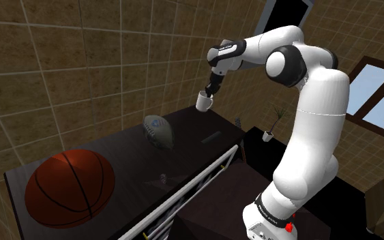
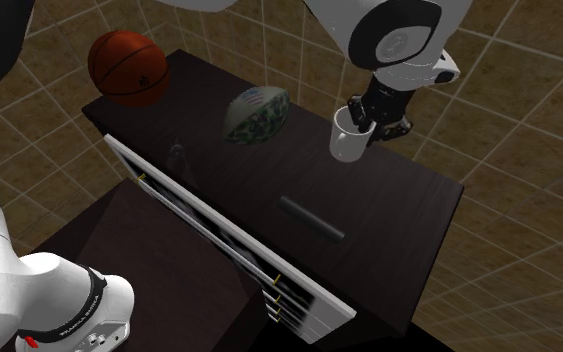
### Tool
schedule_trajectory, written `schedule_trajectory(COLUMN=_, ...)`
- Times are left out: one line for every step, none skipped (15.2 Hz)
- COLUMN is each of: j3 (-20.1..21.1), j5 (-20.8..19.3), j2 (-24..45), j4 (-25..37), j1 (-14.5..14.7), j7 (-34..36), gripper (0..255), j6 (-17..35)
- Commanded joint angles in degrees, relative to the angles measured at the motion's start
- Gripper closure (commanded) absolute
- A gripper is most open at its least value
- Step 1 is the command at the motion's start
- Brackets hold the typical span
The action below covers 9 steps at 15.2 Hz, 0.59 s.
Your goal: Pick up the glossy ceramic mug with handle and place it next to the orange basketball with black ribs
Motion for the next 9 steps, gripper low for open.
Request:
schedule_trajectory(j3=-0.10, j5=-0.23, j2=-0.64, j4=0.60, j1=0.05, j7=0.19, gripper=255, j6=-1.23)
schedule_trajectory(j3=-0.14, j5=-0.33, j2=-0.90, j4=1.01, j1=0.06, j7=0.29, gripper=255, j6=-1.89)
schedule_trajectory(j3=-0.18, j5=-0.43, j2=-1.15, j4=1.44, j1=0.07, j7=0.38, gripper=255, j6=-2.55)
schedule_trajectory(j3=-0.22, j5=-0.53, j2=-1.39, j4=1.88, j1=0.08, j7=0.47, gripper=255, j6=-3.21)
schedule_trajectory(j3=-0.25, j5=-0.62, j2=-1.61, j4=2.33, j1=0.08, j7=0.57, gripper=255, j6=-3.88)
schedule_trajectory(j3=-0.29, j5=-0.71, j2=-1.83, j4=2.80, j1=0.08, j7=0.65, gripper=255, j6=-4.56)
schedule_trajectory(j3=-0.32, j5=-0.80, j2=-2.03, j4=3.28, j1=0.08, j7=0.74, gripper=255, j6=-5.24)
schedule_trajectory(j3=-0.36, j5=-0.88, j2=-2.23, j4=3.78, j1=0.08, j7=0.82, gripper=255, j6=-5.92)
schedule_trajectory(j3=-0.39, j5=-0.96, j2=-2.41, j4=4.30, j1=0.08, j7=0.91, gripper=255, j6=-6.61)
